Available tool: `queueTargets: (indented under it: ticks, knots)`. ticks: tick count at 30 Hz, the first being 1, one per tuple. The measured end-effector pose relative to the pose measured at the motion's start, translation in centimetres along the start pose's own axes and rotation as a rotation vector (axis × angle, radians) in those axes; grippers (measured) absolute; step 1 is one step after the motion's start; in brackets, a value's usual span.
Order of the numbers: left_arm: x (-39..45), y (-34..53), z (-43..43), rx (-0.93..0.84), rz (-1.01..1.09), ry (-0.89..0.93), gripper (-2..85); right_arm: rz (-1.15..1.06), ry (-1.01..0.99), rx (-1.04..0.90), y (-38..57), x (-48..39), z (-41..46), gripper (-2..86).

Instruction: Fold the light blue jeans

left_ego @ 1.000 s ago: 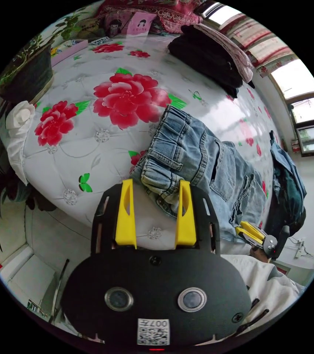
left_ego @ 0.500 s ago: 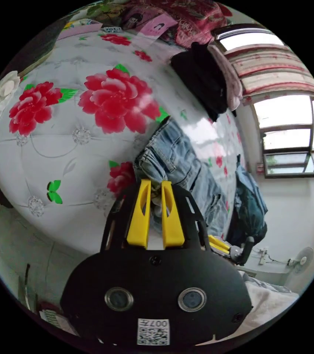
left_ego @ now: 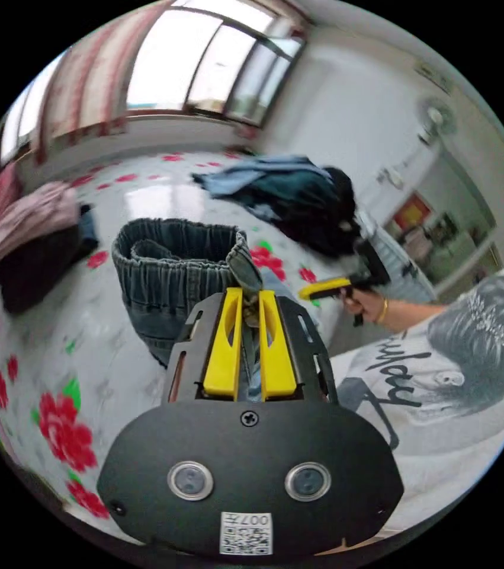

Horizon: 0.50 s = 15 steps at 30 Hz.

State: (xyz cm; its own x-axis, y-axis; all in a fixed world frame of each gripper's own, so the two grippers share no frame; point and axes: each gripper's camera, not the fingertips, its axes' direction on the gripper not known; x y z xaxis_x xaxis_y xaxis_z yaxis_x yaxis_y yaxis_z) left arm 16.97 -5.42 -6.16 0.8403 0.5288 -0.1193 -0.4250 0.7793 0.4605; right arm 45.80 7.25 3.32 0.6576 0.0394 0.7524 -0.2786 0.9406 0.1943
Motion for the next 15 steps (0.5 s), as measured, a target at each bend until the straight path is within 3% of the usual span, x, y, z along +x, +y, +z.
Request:
queueTargets:
  ticks: [3, 6, 15]
  knots:
    - [1.8, -1.5, 6.5, -0.153, 0.03, 0.115, 7.6, 0.136, -0.06, 0.065, 0.8, 5.0, -2.9, 8.0]
    - [0.6, 0.1, 9.6, -0.246, -0.018, 0.097, 9.4, 0.234, -0.123, 0.124, 1.9, 8.7, -4.9, 9.0]
    - [-12.1, 9.4, 11.1, -0.284, -0.589, 0.035, 13.6, 0.37, -0.206, 0.044, -1.0, 16.3, -3.5, 10.8]
